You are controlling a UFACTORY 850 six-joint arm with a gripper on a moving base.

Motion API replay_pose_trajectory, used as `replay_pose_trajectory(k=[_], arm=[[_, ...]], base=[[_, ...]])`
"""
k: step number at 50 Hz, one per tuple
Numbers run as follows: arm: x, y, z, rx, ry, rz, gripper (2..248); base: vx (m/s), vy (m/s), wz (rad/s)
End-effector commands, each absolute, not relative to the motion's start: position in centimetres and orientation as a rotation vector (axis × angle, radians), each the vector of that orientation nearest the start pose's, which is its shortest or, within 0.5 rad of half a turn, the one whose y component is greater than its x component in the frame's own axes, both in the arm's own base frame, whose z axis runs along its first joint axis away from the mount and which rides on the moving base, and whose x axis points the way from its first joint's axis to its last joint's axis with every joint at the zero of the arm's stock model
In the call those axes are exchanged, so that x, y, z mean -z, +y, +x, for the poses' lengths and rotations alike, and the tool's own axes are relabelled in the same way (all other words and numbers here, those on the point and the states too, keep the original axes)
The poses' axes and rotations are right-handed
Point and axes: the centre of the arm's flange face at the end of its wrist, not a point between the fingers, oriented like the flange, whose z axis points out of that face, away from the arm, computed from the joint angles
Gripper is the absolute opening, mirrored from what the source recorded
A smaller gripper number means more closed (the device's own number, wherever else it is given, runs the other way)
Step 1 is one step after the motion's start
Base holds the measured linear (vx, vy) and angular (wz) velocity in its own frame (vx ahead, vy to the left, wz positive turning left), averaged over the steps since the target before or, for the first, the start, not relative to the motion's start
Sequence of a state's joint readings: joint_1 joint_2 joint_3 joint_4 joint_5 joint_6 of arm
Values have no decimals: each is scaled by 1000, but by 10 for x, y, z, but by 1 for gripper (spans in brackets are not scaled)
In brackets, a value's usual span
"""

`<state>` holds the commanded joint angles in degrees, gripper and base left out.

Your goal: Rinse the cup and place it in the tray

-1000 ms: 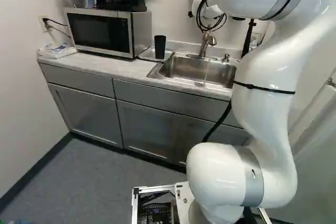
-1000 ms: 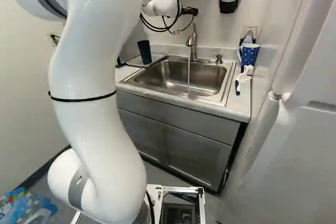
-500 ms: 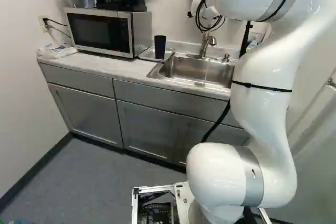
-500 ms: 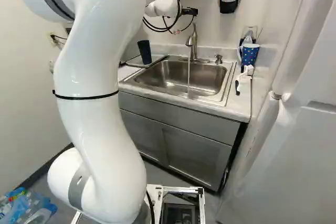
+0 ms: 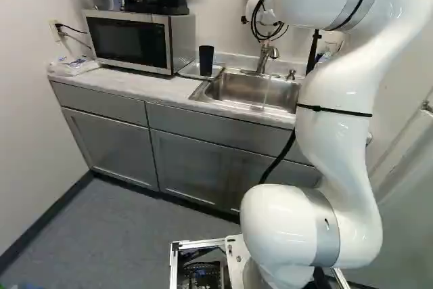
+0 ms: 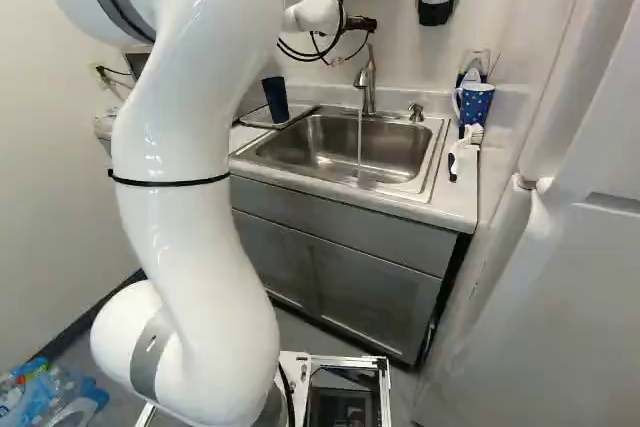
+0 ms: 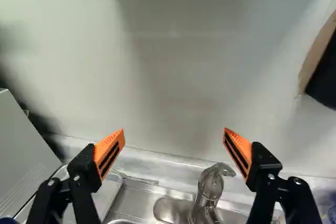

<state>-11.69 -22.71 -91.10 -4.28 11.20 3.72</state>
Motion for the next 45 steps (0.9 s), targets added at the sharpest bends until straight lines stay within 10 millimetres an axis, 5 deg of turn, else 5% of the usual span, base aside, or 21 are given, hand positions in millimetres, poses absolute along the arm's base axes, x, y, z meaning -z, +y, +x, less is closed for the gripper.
replay_pose_trajectory(k=[45], arm=[[-680,-139,674,1934,250,-2617,247]], base=[[0,0,0]])
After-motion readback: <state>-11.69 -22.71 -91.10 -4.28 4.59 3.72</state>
